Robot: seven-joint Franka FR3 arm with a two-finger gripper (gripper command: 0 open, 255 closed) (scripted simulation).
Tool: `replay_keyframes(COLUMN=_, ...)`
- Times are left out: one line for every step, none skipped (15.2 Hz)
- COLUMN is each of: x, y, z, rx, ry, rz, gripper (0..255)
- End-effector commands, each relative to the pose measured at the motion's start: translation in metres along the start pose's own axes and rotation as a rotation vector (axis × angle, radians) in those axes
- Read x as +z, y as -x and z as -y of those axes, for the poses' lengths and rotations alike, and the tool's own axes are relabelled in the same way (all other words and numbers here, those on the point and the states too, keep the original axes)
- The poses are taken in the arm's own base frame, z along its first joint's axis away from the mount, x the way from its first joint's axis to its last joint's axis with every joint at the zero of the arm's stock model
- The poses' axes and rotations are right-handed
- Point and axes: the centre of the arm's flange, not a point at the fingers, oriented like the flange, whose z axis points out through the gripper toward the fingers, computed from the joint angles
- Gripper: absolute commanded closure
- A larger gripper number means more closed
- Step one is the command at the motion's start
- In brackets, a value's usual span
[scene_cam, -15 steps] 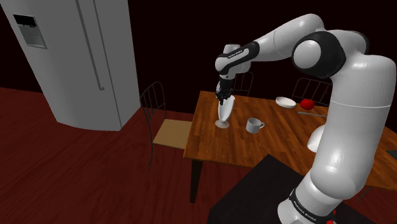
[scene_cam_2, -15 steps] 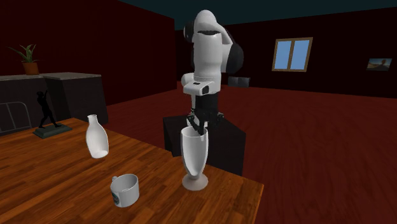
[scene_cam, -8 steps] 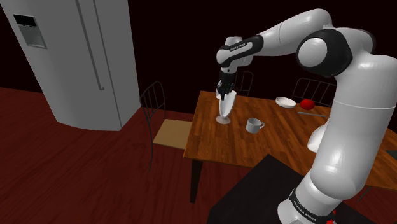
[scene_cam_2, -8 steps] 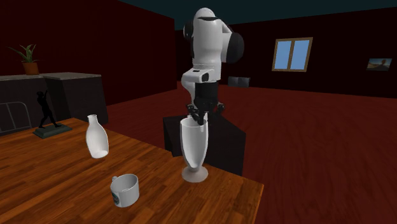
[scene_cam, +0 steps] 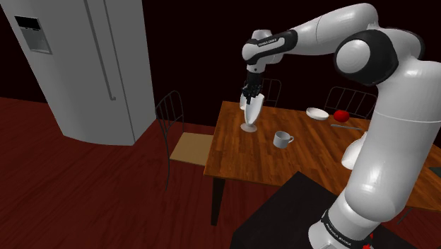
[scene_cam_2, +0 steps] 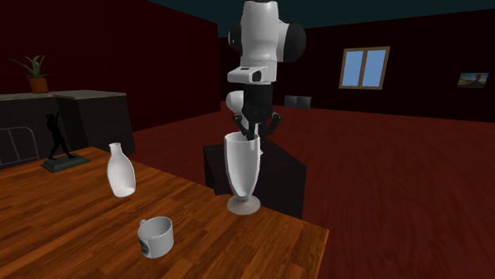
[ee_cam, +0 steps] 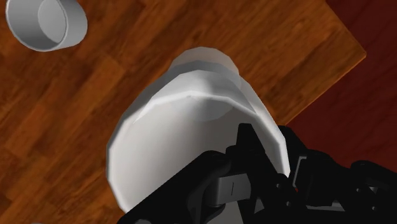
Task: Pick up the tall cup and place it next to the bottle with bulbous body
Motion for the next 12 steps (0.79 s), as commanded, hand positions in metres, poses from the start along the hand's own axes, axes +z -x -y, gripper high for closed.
replay_keyframes(x=-0.012, y=0.000, z=0.000, rx=0.000, ry=0.000, rz=-0.001, gripper=255)
replay_keyframes(x=-0.018, y=0.000, z=0.000, rx=0.000, ry=0.000, rz=-0.001, gripper=255)
replay_keyframes(x=-0.023, y=0.000, z=0.000, rx=0.000, ry=0.000, rz=-0.001, gripper=255)
replay_keyframes(x=-0.028, y=0.000, z=0.000, rx=0.000, ry=0.000, rz=-0.001, gripper=255)
replay_keyframes(x=-0.033, y=0.000, z=0.000, rx=0.000, ry=0.000, rz=-0.001, gripper=255)
replay_keyframes(x=-0.039, y=0.000, z=0.000, rx=0.000, ry=0.000, rz=-0.001, gripper=255)
replay_keyframes(x=-0.044, y=0.000, z=-0.001, rx=0.000, ry=0.000, rz=-0.001, gripper=255)
replay_keyframes(x=-0.049, y=0.000, z=-0.001, rx=0.000, ry=0.000, rz=-0.001, gripper=255)
replay_keyframes(x=-0.055, y=0.000, z=-0.001, rx=0.000, ry=0.000, rz=-0.001, gripper=255)
replay_keyframes(x=-0.060, y=0.001, z=-0.001, rx=0.000, ry=0.000, rz=-0.001, gripper=255)
replay_keyframes(x=-0.065, y=0.001, z=-0.001, rx=0.000, ry=0.000, rz=-0.001, gripper=255)
replay_keyframes(x=-0.070, y=0.001, z=-0.001, rx=0.000, ry=0.000, rz=-0.001, gripper=255)
